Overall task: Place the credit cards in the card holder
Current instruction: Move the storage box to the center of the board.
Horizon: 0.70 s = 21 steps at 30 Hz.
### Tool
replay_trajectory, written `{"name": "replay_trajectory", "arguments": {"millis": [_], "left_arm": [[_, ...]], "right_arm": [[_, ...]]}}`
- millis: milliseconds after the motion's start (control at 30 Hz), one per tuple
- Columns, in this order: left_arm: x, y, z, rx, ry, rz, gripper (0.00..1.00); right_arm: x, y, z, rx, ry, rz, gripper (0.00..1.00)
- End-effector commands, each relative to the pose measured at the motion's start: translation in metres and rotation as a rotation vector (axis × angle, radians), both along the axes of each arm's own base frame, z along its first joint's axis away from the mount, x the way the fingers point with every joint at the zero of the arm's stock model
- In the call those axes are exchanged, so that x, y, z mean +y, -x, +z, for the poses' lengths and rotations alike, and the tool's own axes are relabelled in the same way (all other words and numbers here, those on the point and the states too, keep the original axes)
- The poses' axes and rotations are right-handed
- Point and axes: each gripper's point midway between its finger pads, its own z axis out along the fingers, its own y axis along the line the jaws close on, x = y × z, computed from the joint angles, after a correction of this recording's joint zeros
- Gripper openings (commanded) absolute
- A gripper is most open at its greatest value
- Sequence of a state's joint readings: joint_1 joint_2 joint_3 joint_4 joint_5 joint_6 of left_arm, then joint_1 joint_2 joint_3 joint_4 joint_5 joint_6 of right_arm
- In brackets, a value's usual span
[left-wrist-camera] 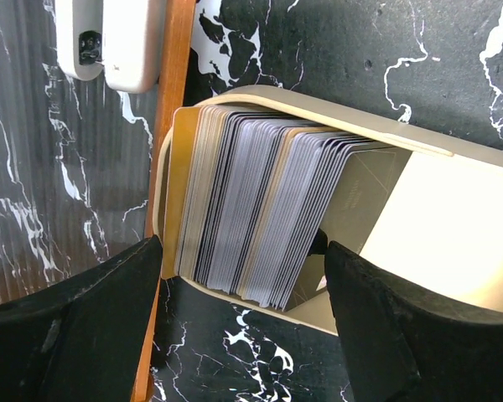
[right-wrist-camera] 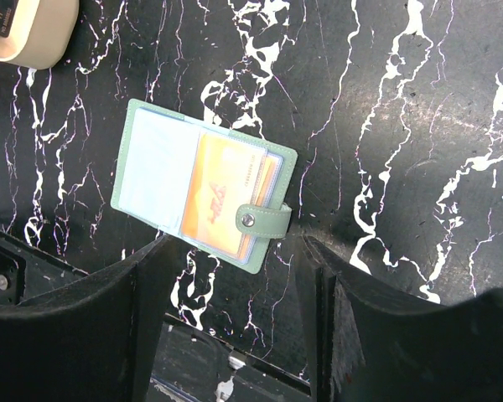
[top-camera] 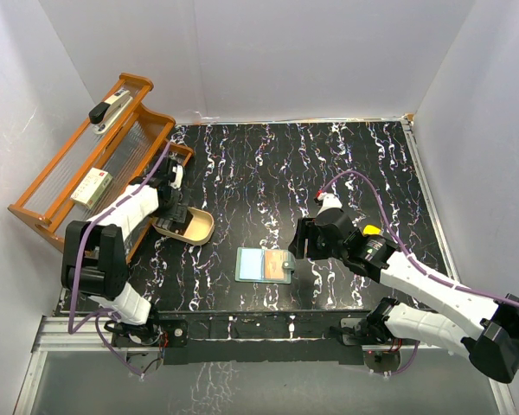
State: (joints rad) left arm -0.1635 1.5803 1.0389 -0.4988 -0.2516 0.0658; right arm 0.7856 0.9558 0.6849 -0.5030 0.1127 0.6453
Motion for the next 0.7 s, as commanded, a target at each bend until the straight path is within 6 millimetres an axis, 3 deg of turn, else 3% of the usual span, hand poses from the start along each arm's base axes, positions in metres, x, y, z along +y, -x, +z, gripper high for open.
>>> {"name": "replay_trajectory", "arguments": {"millis": [0, 167, 367, 667], "left_arm": [[0.023, 0.004, -0.001, 0.04, -0.105, 0.042, 0.76], [0.019, 0.003, -0.003, 0.055, -0.087, 0.041, 0.73], [0.013, 0.006, -0.003, 0.071, -0.049, 0.034, 0.61], [0.033, 0.001, 0.01, 0.023, -0.162, 0.091, 0.5]], "right_arm": [[0.01, -0.01, 0.03, -0.081, -0.066, 0.002, 0.57], [0.01, -0.011, 0.031, -0.086, -0.07, 0.0, 0.58], [0.011, -0.011, 0.03, -0.084, -0.072, -0.001, 0.58], [0.011, -0.011, 0.031, -0.084, -0.078, 0.003, 0.58]]}}
